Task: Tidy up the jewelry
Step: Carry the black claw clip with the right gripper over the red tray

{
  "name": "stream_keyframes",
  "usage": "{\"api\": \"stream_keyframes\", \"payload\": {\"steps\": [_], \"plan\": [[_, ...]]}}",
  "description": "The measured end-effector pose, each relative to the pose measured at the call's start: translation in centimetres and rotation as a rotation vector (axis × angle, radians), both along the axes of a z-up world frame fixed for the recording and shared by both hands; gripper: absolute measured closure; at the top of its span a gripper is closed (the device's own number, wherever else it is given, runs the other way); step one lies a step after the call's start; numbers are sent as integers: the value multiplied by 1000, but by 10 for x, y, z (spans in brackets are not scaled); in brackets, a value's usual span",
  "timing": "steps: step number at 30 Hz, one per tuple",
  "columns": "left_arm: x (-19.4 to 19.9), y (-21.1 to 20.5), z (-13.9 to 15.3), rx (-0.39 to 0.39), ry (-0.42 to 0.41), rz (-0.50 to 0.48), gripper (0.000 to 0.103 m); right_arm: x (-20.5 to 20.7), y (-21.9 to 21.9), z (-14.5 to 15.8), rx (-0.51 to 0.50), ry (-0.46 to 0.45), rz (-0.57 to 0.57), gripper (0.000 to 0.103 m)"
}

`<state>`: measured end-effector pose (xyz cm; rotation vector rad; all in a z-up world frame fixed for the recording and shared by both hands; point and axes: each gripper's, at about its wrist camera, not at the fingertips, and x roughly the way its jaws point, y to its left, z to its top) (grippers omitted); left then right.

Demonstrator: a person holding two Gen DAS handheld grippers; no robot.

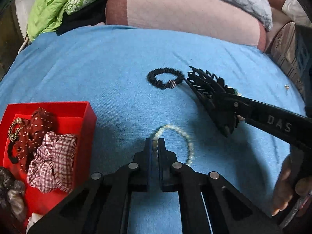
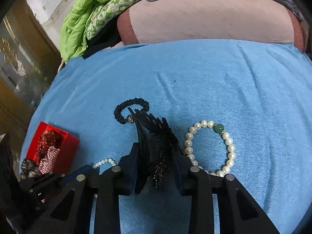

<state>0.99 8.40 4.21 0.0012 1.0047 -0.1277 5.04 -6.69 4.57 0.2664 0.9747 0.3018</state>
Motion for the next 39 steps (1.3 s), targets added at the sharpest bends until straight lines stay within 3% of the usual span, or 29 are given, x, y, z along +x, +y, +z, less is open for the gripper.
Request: {"api": "stream_keyframes", "payload": {"steps": [12, 22, 26, 33, 39], "plan": [[-39, 14, 55, -81, -64, 6, 98, -46, -2, 45, 40, -62, -8, 71], [-99, 53, 103, -38, -164, 89, 98, -101, 17, 67, 37, -89, 14, 71], [-115, 74, 111, -44, -169, 142, 98, -122, 34, 72, 20, -108, 40, 71], [-136, 105, 122, 26, -207, 236, 98, -151, 71, 81, -11, -137, 108, 71], [-144, 132, 127, 11, -220, 286, 98, -163, 91, 83, -23, -129, 132, 71]]}}
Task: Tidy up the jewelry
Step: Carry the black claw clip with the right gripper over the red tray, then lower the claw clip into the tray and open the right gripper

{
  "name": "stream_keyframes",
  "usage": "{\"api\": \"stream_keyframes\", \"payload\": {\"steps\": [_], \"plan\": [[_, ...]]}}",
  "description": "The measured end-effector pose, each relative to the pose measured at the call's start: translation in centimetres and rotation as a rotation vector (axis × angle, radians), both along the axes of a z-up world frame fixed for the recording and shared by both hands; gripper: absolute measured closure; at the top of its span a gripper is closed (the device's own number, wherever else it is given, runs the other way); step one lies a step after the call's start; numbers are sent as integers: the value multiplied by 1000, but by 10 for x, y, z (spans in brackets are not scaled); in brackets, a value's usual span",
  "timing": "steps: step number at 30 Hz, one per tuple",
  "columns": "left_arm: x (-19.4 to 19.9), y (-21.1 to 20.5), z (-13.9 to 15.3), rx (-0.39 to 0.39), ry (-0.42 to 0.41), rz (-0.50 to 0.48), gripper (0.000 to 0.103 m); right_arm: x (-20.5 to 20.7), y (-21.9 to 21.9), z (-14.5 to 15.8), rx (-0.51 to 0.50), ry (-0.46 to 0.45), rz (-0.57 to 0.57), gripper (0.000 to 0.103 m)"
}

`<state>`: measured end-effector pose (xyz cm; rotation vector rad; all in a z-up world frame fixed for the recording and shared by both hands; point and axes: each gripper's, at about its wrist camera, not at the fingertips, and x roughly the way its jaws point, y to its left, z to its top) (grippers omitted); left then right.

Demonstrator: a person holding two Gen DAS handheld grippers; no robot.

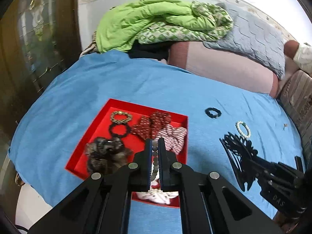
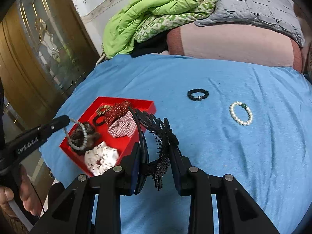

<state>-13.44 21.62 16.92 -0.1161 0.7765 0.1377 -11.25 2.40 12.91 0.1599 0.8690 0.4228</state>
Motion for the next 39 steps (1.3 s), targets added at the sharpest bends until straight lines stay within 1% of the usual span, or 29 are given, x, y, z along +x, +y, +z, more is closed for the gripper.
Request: {"api": "stream_keyframes", "payload": {"steps": [8, 16, 19, 24, 32, 35, 39], "plan": [[-8, 33, 3, -20, -15, 44, 98, -6, 30, 1, -11, 16, 37, 71], [-6, 56, -9, -22, 3, 77, 98, -4, 63, -3, -43, 20, 98, 71], [0, 59, -12, -11, 10, 79, 98, -1, 74, -7, -62, 23, 119, 71], [13, 61, -11, 35, 6, 53, 98, 10, 92, -12, -87, 27, 144, 71], [46, 61, -9, 78, -6, -4, 98, 32, 117, -21, -99, 26, 163, 71], [59, 61, -14, 97, 3, -20, 98, 38, 124, -26, -98, 33, 168, 71], [75, 63, -28, 112, 33, -30, 98, 46, 130, -37, -97, 50, 171, 71]]}}
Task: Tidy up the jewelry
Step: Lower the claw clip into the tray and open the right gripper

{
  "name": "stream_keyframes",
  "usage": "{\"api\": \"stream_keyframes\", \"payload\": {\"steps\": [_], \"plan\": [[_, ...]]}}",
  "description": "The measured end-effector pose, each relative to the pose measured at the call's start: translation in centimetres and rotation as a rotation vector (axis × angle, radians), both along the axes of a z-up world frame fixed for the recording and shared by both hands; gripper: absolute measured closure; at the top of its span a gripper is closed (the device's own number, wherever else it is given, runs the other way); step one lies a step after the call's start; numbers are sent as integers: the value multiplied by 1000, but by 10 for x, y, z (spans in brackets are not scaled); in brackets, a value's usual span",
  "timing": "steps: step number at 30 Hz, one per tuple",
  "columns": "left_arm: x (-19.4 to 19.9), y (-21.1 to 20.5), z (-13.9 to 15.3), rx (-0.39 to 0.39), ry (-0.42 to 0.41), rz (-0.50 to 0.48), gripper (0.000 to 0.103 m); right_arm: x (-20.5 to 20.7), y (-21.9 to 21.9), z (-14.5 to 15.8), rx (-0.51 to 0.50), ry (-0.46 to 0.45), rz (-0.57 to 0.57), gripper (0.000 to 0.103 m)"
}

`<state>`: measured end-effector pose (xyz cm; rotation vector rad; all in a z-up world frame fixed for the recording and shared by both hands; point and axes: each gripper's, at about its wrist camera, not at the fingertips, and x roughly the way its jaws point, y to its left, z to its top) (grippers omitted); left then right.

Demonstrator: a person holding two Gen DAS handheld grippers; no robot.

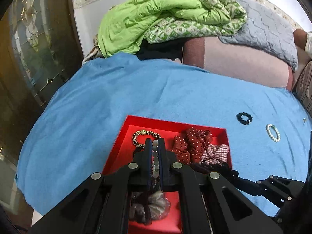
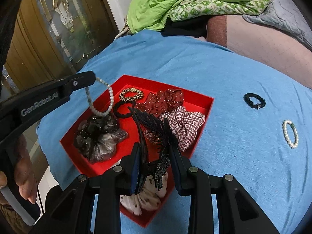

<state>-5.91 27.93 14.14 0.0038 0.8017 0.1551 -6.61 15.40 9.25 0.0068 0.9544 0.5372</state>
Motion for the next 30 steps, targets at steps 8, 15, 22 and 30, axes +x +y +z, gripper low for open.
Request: {"api": "stream_keyframes", "payload": {"steps": [8, 15, 22, 30], "plan": [[17, 11, -33, -21, 76, 17, 98, 14, 3, -18, -3, 34, -9, 71], [24, 17, -50, -23, 112, 25, 98, 19, 6, -27, -6, 49, -10, 70], [26, 21, -59, -29, 132, 34, 97, 19, 7, -30, 0, 53, -10, 70], [21, 24, -54, -27, 124, 54, 97, 20, 7, -33, -6, 66, -2, 69]]}}
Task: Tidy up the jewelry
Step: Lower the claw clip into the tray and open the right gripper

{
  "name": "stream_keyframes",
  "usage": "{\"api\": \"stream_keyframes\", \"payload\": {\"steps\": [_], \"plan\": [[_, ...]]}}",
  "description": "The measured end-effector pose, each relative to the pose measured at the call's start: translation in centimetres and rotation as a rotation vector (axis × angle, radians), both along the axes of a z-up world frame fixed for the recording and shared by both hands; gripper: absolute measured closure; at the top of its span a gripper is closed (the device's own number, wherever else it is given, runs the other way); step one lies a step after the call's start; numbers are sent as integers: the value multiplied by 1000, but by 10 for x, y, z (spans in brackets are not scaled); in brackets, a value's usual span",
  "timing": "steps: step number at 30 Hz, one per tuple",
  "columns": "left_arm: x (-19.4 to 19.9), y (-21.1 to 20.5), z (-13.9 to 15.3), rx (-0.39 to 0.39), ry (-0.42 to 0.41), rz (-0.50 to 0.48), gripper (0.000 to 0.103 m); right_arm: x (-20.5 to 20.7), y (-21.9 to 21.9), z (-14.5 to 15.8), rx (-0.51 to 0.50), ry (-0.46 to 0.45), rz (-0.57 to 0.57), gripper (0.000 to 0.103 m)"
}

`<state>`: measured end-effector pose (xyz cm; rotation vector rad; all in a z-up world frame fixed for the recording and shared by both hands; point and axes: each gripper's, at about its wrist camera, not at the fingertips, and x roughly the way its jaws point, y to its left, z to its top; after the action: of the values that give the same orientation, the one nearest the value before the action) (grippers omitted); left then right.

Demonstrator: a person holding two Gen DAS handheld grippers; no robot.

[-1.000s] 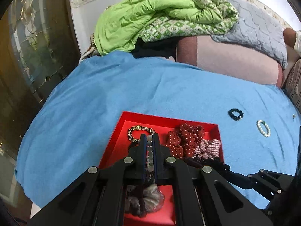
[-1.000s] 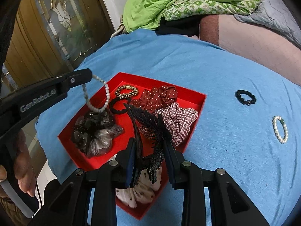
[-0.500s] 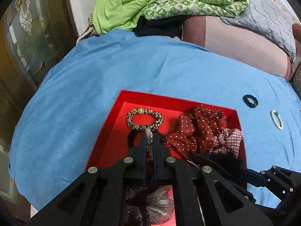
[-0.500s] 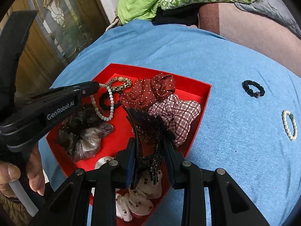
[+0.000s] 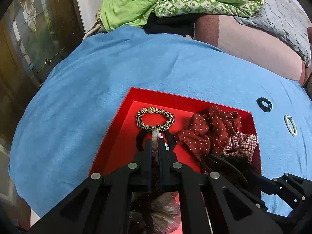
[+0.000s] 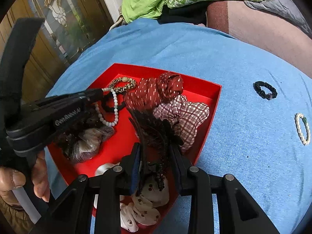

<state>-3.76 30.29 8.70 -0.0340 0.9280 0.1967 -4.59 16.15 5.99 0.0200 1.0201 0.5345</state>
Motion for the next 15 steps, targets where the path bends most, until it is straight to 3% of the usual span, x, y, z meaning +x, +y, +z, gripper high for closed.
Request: {"api": "stream_keyframes", "payload": {"steps": [4, 7, 8, 15], "plan": [[-5, -1, 8, 16, -10, 14, 94, -2, 3, 5, 0, -16, 9, 68], [-12, -2, 17, 26, -29, 21, 70, -9, 2, 14, 4, -50, 19, 55], [-15, -3, 21, 32, -42, 24, 66, -11, 2, 18, 3, -63, 18, 51], [-38, -17, 50, 78, -91, 20, 64, -24, -11, 39, 23, -97, 0, 50]]}}
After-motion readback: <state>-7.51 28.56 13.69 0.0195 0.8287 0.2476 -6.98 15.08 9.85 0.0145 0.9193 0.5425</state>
